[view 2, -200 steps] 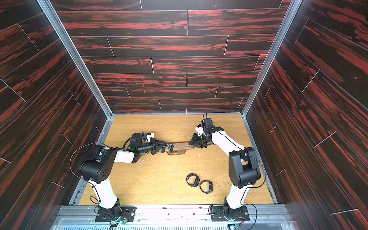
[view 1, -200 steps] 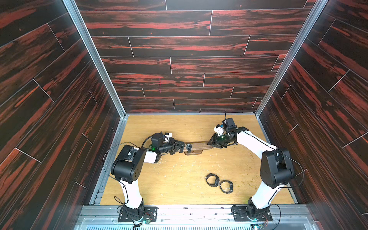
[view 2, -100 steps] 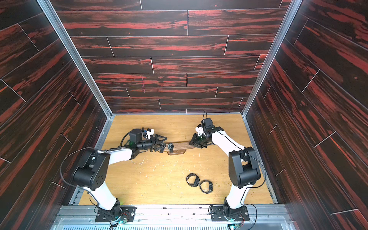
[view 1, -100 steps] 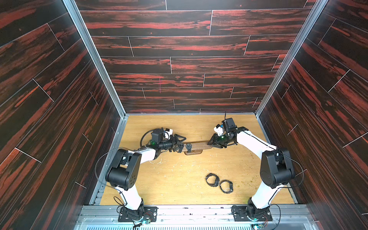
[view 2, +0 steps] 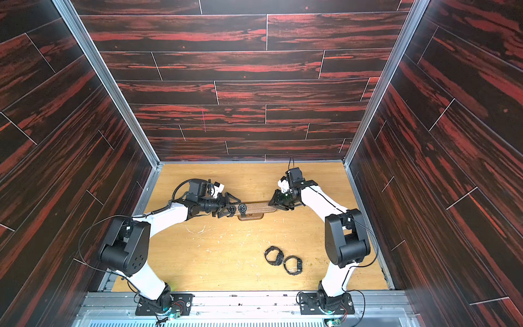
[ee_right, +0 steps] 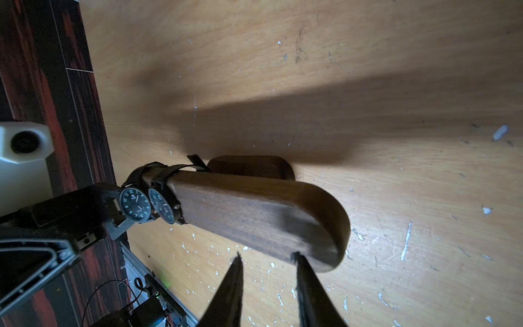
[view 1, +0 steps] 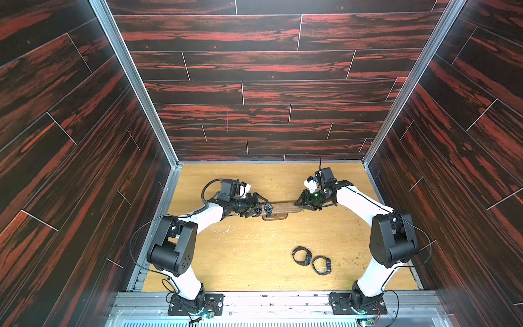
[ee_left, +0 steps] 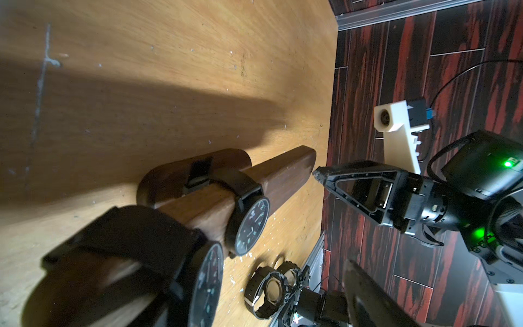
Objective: Place watch on stand
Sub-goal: Place the watch on the stand.
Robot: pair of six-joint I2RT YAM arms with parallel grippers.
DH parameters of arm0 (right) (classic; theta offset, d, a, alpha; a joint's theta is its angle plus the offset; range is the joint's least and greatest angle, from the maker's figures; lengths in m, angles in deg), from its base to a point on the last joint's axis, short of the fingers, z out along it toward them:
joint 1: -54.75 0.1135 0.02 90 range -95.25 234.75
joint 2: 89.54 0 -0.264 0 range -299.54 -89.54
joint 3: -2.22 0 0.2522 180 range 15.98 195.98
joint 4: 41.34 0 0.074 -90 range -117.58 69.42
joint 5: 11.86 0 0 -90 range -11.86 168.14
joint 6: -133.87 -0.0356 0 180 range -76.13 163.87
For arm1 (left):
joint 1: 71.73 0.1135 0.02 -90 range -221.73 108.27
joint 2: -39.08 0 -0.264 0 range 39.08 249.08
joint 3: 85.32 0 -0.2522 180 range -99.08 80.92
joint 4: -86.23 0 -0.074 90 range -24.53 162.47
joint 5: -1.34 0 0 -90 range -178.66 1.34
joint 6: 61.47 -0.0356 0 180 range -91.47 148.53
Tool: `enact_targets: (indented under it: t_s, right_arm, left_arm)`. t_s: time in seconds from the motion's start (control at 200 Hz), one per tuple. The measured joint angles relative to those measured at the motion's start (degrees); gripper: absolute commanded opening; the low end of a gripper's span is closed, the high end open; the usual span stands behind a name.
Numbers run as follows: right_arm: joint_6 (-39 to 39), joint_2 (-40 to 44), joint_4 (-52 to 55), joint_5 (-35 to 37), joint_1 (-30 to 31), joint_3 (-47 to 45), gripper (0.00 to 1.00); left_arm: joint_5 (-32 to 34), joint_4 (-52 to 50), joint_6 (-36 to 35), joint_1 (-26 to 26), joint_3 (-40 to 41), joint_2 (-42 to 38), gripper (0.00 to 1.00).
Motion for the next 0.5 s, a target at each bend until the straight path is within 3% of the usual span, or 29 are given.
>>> enact_targets:
  t_s: [0.496]
  right_arm:
    - [0.2,0.0,0.0,0.0,0.0,-0.2,0.33]
  left_arm:
    - [7.9,-20.7,-8.3,-0.3,-9.2,0.5,0.85]
